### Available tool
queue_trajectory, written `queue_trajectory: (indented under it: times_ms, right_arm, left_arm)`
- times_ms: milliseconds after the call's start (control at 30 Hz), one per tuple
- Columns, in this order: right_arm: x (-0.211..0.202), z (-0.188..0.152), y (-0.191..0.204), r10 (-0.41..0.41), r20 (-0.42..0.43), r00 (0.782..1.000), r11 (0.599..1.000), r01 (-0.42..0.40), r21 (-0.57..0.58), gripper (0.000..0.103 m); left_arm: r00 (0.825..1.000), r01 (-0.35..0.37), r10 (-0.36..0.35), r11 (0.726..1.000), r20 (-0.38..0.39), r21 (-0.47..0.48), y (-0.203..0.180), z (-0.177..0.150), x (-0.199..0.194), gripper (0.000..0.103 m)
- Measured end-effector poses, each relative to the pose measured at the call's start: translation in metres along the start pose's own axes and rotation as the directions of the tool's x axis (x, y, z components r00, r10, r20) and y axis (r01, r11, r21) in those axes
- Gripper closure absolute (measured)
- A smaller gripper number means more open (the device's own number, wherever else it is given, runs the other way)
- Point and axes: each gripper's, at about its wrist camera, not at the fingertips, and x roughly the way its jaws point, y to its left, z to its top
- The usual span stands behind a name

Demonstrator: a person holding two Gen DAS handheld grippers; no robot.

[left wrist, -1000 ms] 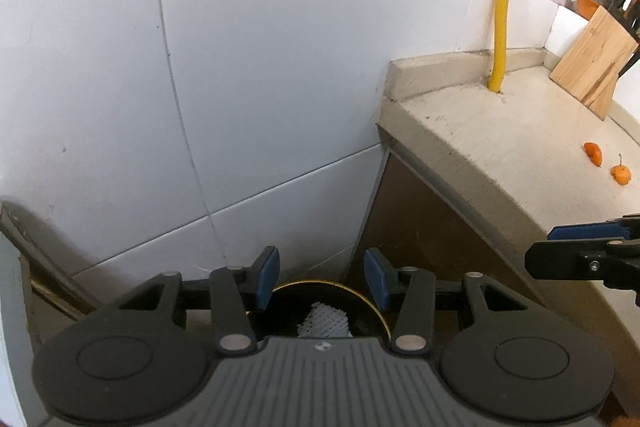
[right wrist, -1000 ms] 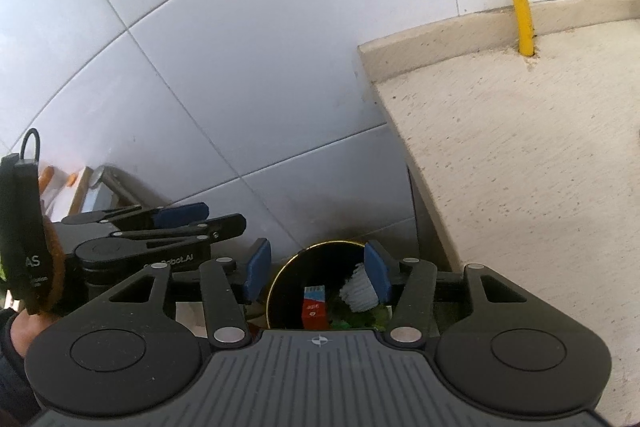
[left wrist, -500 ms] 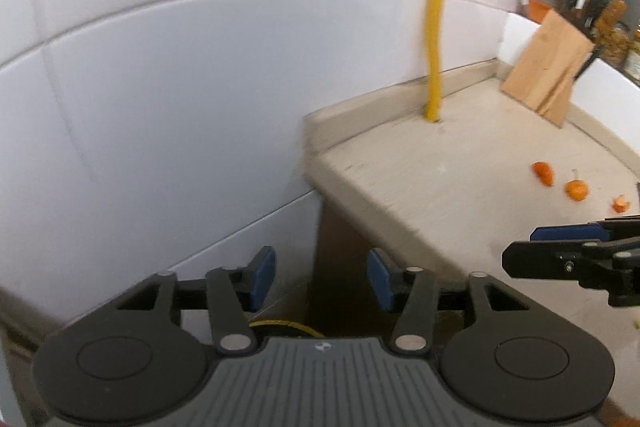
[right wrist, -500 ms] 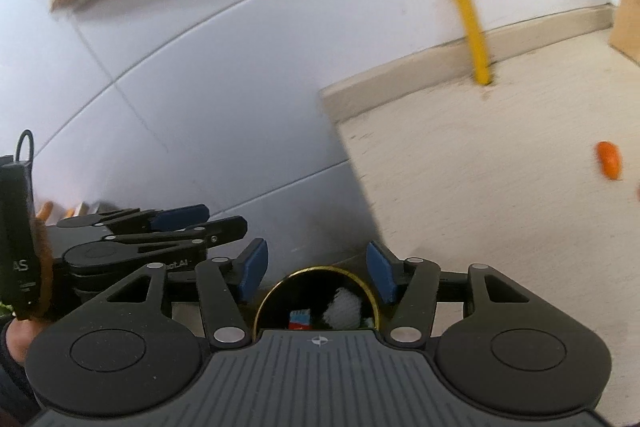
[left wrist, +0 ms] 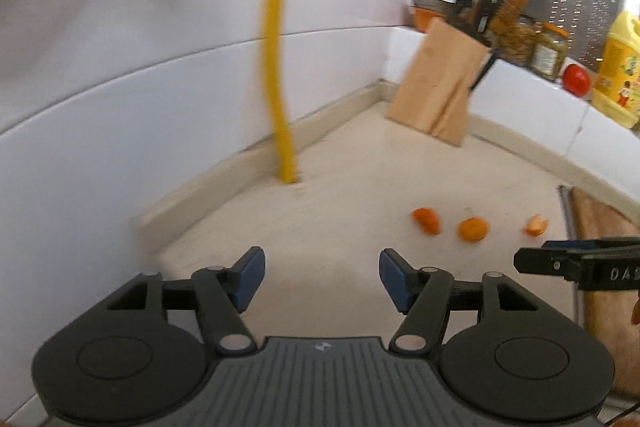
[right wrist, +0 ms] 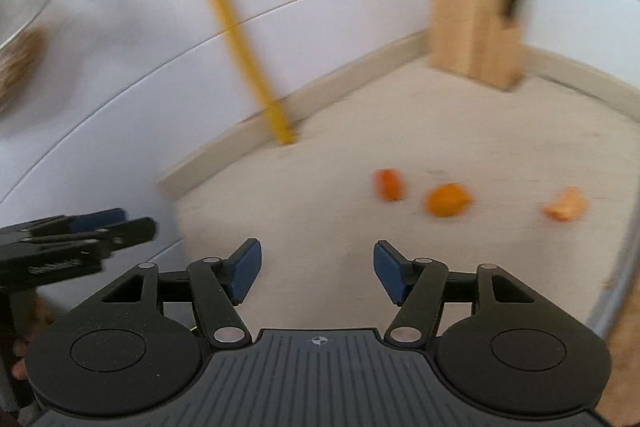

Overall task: Collect trash
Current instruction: 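Raise both open tools from the bin toward the orange peels on the counter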

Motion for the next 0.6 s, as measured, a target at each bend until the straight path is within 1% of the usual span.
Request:
queue_trajectory:
  times_ms: [133,200,300,400,467,600]
  right_arm:
    - [-0.011,0.004,-0.033,-0.115,0.029,0.993,0.993,0.114,0.025,0.031]
    - [-0.015,0.006,-0.048,-0.154,0.037,0.987,0.987,0.152,0.05,0.031]
    - [-0.012,0.009,-0.065,-0.21,0.043,0.977,0.976,0.206,0.074,0.031]
    - [-0.011,0.006,-0.082,-0.239,0.037,0.97,0.967,0.235,0.094,0.031]
    - [-0.01,0.004,-0.092,-0.253,0.028,0.967,0.963,0.249,0.105,0.03]
    - [-0.01,0.003,-0.109,-0.277,0.026,0.961,0.955,0.272,0.119,0.03]
  left_arm:
    - [0.994,0.094,-0.095,0.995,-0.045,-0.025,-0.024,0.016,0.039,0.045]
    - [0.99,0.123,-0.126,0.991,-0.066,-0.046,-0.034,0.023,0.061,0.045]
    - [0.983,0.147,-0.154,0.986,-0.096,-0.077,-0.048,0.032,0.091,0.045]
    - [0.978,0.157,-0.167,0.984,-0.123,-0.084,-0.061,0.036,0.114,0.045]
    - [0.971,0.179,-0.191,0.979,-0.143,-0.094,-0.07,0.036,0.127,0.045]
    - [0.959,0.205,-0.217,0.975,-0.182,-0.083,-0.087,0.031,0.147,0.045]
